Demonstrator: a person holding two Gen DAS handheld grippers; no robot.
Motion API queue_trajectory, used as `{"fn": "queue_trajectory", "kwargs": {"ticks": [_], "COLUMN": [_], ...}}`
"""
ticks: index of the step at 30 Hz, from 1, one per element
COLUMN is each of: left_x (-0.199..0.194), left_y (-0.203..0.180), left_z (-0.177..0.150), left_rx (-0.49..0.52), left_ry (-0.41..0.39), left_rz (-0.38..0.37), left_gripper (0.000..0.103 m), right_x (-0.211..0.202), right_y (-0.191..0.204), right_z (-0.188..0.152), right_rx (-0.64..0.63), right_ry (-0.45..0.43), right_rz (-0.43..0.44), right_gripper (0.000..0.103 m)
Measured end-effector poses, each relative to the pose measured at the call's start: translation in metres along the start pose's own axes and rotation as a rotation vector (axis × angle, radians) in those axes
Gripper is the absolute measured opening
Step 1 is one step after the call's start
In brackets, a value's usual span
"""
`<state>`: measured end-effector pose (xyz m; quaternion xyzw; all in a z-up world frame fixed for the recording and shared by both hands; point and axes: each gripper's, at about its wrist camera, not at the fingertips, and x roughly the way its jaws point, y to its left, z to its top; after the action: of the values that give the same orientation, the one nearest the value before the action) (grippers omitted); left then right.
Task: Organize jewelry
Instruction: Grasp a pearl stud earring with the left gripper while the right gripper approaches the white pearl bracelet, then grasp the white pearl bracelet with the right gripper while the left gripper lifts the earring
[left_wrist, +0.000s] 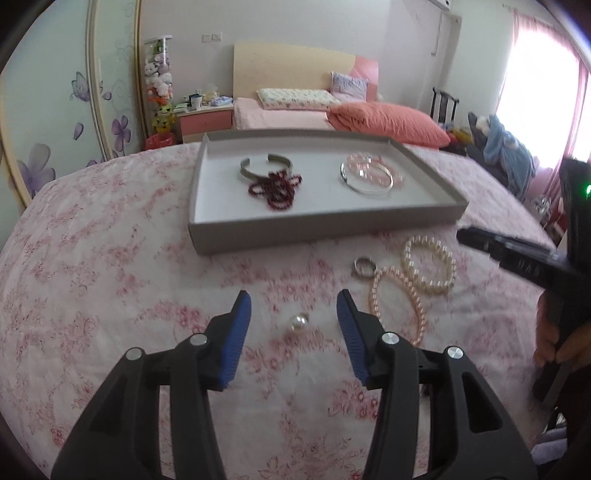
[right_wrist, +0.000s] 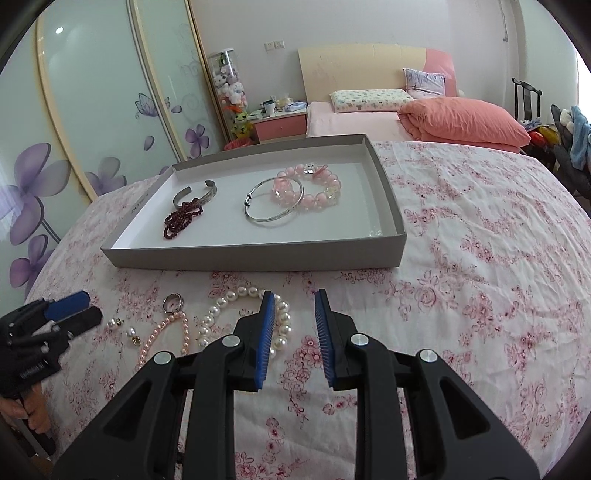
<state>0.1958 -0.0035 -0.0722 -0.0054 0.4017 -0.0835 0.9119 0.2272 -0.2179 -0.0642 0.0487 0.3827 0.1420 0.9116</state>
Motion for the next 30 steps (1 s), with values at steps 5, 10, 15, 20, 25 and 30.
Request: {"fn": "queue_trajectory", "kwargs": {"ticks": [5,10,15,20,25,30], "left_x": [0.012,0.022,0.022,0.021,0.021,0.021], "left_y": [-0.001,-0.003,-0.002,-0.004,-0.001,0.013], "left_z": [-0.003,-0.006,-0.004,-0.006,-0.006,-0.003], "left_rx": [0.008,0.012,0.011,0.016,0.012,-0.029], "left_ry": [0.04,0.075,0.073,0.074,0.072,0.071], "left_rz": [0.013,0.037,0.043,0.043,0.054,0.102], "left_gripper": [0.048,0.04,0.025,0.016,0.014,0.014], "right_x": [0.001,0.003,0.004,0.006,0.01,0.016], "right_y": [0.0,-0.002,-0.002,-0.002,0.001,0.005], "right_z": [-0.001,-0.003,-0.003,-0.004,-0.004,-0.006], "right_rx": [0.003,0.007,0.006,0.005,-0.004,-0.016], "right_ry": [0.004,0.014,0.019,0.029,0.048,0.074], "right_rz": [0.0,-0.003,-0.003,-0.001,-0.001,-0.003], "right_gripper": [0.024,0.024,0.024,0.024,0.024,0.024]}}
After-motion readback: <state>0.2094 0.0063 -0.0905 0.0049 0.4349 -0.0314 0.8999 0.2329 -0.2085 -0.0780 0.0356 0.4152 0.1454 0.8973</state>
